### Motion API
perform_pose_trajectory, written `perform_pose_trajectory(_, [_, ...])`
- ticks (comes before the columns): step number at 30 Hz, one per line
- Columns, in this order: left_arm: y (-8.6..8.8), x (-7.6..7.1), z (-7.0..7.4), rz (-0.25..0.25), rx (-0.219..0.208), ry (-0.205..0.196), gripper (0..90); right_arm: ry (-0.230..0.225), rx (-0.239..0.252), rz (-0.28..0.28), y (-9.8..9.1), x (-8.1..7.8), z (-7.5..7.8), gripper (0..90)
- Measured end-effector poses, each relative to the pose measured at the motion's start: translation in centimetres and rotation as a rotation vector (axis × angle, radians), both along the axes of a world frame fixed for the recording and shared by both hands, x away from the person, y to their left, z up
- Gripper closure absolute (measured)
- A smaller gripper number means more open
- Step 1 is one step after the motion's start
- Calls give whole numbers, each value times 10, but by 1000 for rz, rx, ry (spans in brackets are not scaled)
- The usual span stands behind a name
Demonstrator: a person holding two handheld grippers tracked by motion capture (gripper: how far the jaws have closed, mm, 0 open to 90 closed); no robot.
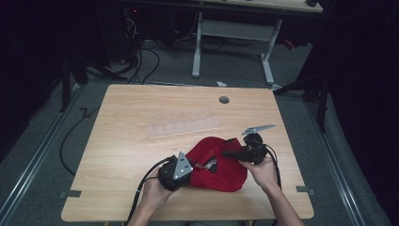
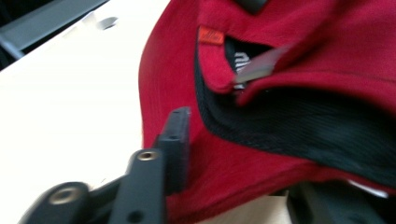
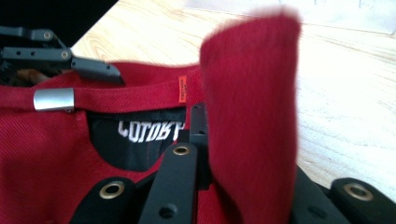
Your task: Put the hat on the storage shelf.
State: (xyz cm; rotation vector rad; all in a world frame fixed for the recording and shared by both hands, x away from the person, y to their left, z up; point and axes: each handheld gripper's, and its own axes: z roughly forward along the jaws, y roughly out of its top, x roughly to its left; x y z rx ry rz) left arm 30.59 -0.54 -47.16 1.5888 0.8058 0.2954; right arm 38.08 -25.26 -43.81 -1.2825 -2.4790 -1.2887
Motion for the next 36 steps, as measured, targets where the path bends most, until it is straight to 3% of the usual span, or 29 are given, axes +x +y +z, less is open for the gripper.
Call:
perform_pose_trajectory(2, [1,0,3,-17,-8,16,705,1,-1,2,0,1,-1,824])
perform_pose_trajectory(8, [-1,-5,8,-45,9,7,769,11,14,9,-1,3,-3,795])
perform_pose_trajectory(14, [-2,-8,15,-83,40,-9,814,22,63,-14,-5,6,-3,684])
perform_pose_trajectory(18, [-5,-9,17,-104,53,-4,830,17,120,-61,-15,8,0,607])
perform_pose_trajectory(23, [-1,-9,21,-100,66,1,835,-26,162,-139,-29,10,6,511])
perform_pose_trajectory(27, [11,-4,28,-70,5,27,837,-77,180,-202,-44,11,15,458])
perform_pose_trajectory(33, [18,-5,30,-60,1,44,836,-116,154,-191,-41,8,17,433])
perform_pose_trajectory(36, [21,-5,31,-53,-2,49,836,-140,174,-196,-42,5,18,428])
